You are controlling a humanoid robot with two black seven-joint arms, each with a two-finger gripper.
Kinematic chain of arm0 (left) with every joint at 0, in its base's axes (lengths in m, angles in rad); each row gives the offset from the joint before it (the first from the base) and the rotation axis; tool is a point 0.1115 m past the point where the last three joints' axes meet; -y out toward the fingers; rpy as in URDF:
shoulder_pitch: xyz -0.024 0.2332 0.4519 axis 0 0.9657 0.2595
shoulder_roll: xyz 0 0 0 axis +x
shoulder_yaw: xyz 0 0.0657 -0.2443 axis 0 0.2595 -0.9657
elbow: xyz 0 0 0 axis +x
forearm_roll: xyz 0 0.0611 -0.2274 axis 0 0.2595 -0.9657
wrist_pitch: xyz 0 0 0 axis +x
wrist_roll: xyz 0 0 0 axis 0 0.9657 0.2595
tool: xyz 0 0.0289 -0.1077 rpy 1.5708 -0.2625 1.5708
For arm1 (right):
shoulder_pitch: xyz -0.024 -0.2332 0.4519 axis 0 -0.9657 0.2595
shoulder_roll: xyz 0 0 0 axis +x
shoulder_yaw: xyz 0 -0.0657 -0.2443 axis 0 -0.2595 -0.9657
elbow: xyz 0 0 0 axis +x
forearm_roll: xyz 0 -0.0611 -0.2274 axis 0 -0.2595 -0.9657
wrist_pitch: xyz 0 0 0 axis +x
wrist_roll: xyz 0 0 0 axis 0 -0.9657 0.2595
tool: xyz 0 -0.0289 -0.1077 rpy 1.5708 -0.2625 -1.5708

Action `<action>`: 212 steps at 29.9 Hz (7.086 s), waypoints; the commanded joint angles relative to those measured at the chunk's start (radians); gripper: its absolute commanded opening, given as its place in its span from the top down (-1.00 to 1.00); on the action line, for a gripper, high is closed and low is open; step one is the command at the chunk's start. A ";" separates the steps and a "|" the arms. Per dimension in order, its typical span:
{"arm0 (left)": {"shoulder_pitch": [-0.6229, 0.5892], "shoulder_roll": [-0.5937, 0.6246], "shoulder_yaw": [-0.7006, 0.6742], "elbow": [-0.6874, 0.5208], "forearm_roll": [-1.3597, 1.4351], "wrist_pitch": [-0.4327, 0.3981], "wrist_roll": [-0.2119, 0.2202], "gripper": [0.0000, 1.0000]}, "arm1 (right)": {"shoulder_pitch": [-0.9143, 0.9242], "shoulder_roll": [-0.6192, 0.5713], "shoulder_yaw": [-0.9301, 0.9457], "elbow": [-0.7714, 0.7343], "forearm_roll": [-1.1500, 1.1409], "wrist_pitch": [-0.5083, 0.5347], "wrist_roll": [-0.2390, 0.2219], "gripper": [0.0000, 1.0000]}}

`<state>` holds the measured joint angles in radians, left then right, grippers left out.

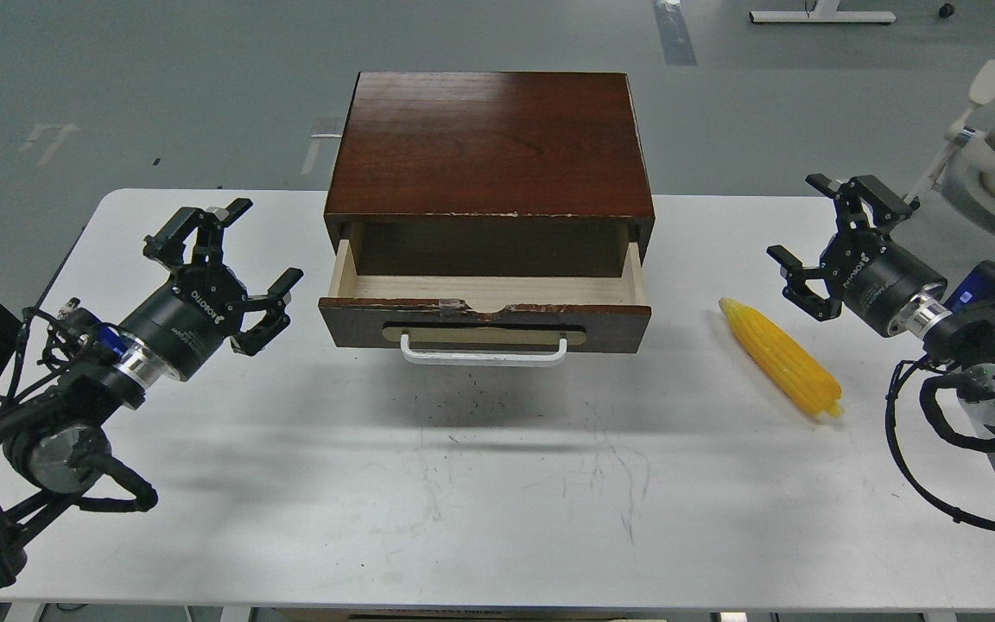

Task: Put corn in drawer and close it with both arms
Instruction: 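Move the right gripper toward the yellow corn cob beside the drawer, then close the right gripper around the yellow corn cob, then lift the corn with the right gripper and carry it over the drawer, then lower the corn into the open drawer and open the right gripper, then withdraw the right gripper from the drawer back to its side, then swing the left gripper toward the front of the drawer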

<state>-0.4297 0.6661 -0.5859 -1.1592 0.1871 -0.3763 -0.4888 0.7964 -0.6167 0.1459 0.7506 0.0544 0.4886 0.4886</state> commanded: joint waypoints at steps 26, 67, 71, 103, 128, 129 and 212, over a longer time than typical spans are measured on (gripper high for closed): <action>-0.004 0.052 0.000 0.030 0.000 -0.041 0.000 -1.00 | 0.110 -0.142 -0.014 0.070 -0.243 0.000 0.000 -1.00; 0.000 0.001 -0.002 0.021 0.002 -0.042 0.000 -1.00 | 0.198 -0.040 -0.456 0.004 -1.246 -0.378 0.000 -0.98; 0.002 0.001 -0.002 0.021 0.002 -0.042 0.000 -1.00 | 0.193 -0.025 -0.489 0.003 -1.246 -0.389 0.000 -0.88; 0.002 0.009 -0.003 0.016 0.002 -0.042 0.000 -1.00 | 0.829 -0.153 -0.542 0.309 -1.229 -0.427 0.000 0.56; 0.002 0.023 -0.022 0.016 0.003 -0.042 0.000 -1.00 | 1.098 0.388 -0.930 0.354 -1.387 -0.593 0.000 0.50; 0.003 0.023 -0.022 0.016 0.003 -0.042 0.000 -1.00 | 1.095 0.396 -0.936 0.348 -1.389 -0.602 0.000 0.50; -0.010 0.127 -0.022 0.042 0.011 -0.055 0.000 -1.00 | -0.046 -0.015 0.073 0.185 -0.053 -0.229 0.000 -0.93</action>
<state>-0.4272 0.7273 -0.5984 -1.1173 0.1973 -0.4183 -0.4885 0.7568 -0.6322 0.2196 0.9347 0.0030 0.2587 0.4888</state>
